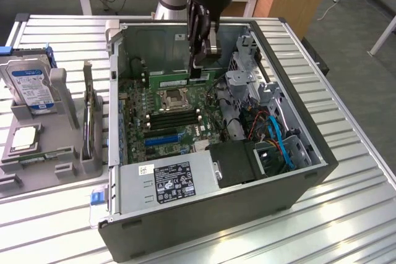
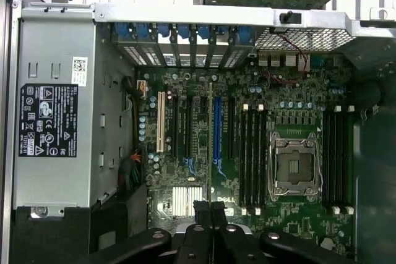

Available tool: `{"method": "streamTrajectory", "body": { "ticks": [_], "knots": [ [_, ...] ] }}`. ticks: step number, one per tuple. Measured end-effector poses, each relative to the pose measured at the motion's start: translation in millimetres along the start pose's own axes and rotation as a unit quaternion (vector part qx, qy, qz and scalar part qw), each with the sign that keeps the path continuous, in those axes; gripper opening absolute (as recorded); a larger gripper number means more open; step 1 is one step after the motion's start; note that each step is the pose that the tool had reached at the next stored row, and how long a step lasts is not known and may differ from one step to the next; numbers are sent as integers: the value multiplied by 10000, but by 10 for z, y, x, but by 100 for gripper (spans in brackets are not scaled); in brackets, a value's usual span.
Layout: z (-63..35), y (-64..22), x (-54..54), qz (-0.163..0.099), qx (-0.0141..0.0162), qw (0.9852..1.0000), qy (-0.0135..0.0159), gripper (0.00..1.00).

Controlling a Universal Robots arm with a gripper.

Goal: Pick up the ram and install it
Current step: 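Pick up the ram and move it above insertion slot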

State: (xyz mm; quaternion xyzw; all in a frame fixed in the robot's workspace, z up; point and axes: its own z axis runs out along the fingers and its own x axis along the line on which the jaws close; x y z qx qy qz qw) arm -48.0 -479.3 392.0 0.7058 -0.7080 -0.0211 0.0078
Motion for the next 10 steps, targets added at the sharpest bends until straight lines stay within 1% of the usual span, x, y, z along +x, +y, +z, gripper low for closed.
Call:
{"method": "streamTrajectory", "body": {
  "ticks": [4, 10],
  "knots": [
    [5, -1, -1, 0, 0, 10000, -1, 12],
    [99, -4, 1, 0, 0, 10000, 0, 12]
  ]
}}
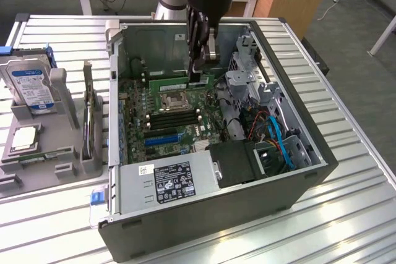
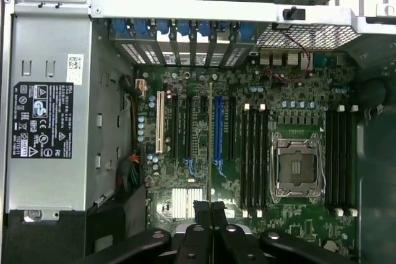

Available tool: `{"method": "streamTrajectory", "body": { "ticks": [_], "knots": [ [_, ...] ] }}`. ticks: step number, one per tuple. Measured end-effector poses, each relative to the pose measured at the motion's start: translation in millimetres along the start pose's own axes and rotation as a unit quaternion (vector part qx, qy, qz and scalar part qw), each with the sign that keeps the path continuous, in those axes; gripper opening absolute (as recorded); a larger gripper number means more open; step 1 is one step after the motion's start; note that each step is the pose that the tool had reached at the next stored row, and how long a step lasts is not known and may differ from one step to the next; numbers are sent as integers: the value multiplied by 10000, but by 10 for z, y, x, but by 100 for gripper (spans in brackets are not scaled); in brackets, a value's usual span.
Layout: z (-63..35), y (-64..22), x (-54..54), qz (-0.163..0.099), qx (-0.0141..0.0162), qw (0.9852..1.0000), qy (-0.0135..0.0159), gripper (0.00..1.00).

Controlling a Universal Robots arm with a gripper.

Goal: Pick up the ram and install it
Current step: 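Pick up the ram and move it above insertion slot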

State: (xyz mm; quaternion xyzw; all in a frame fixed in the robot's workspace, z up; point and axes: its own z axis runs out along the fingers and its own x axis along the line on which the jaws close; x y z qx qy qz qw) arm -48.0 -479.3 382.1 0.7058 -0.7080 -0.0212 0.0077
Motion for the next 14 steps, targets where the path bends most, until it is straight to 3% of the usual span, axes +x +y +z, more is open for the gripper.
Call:
{"method": "streamTrajectory", "body": {
  "ticks": [10, 14],
  "knots": [
    [162, -7, 3, 0, 0, 10000, 0, 12],
    [184, -8, 3, 0, 0, 10000, 2, 12]
  ]
}}
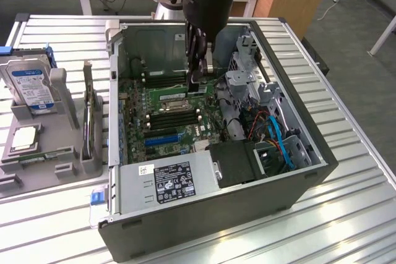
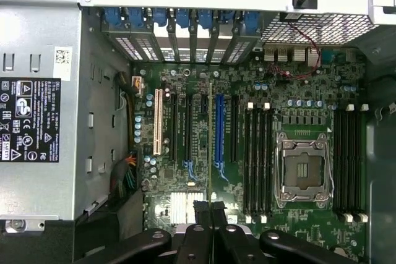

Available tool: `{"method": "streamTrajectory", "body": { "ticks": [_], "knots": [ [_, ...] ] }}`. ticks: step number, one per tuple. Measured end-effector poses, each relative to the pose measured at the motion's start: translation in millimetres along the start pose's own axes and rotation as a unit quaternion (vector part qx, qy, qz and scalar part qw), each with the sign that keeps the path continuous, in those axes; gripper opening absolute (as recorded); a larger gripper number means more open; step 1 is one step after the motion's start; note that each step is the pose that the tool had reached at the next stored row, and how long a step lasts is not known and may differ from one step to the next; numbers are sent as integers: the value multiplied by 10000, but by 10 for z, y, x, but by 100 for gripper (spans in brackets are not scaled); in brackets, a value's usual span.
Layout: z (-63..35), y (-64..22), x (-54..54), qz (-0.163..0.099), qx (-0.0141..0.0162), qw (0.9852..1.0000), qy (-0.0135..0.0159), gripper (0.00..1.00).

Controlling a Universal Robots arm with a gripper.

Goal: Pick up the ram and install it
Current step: 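Pick up the ram and move it above insertion slot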

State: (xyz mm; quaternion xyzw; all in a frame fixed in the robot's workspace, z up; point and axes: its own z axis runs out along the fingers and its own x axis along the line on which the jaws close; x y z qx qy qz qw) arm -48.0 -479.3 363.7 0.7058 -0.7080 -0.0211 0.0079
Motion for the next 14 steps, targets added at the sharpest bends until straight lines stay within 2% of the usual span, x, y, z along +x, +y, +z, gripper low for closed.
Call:
{"method": "streamTrajectory", "body": {
  "ticks": [5, 14],
  "knots": [
    [5, 0, -17, 1, 1, 10000, -3, 12],
    [34, -1, -254, 0, 1, 10000, -2, 12]
  ]
}}
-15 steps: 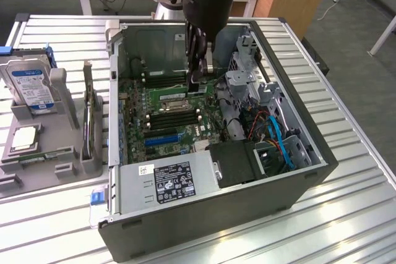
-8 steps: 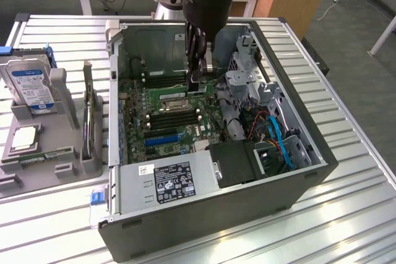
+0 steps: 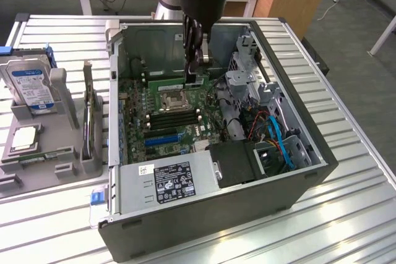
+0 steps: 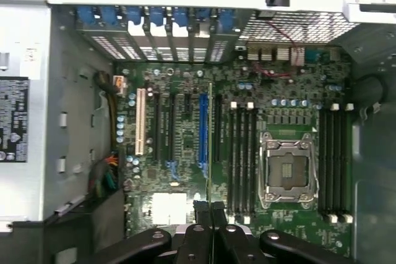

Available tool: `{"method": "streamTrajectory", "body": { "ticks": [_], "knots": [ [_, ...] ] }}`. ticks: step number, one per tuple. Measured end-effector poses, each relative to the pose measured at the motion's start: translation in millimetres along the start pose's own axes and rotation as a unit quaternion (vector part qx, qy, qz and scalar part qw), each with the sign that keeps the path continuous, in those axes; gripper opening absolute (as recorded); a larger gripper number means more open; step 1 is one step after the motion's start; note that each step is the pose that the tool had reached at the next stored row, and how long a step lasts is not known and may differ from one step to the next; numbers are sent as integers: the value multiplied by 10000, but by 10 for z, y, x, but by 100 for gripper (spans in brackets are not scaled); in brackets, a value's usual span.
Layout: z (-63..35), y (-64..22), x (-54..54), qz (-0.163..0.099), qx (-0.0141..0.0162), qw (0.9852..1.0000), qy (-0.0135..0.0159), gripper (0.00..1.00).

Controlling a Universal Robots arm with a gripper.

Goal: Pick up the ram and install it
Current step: 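Pick up the ram and move it above insertion slot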

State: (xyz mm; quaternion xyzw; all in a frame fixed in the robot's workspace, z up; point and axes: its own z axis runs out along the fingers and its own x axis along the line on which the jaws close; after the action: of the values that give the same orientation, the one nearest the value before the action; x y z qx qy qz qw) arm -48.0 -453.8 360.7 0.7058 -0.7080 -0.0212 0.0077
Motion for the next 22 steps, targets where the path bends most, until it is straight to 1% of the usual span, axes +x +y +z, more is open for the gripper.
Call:
{"method": "streamTrajectory", "body": {
  "ticks": [6, 22],
  "knots": [
    [21, 0, -144, 0, 0, 10000, 0, 12],
    [64, -1, -424, 0, 0, 10000, -1, 12]
  ]
}}
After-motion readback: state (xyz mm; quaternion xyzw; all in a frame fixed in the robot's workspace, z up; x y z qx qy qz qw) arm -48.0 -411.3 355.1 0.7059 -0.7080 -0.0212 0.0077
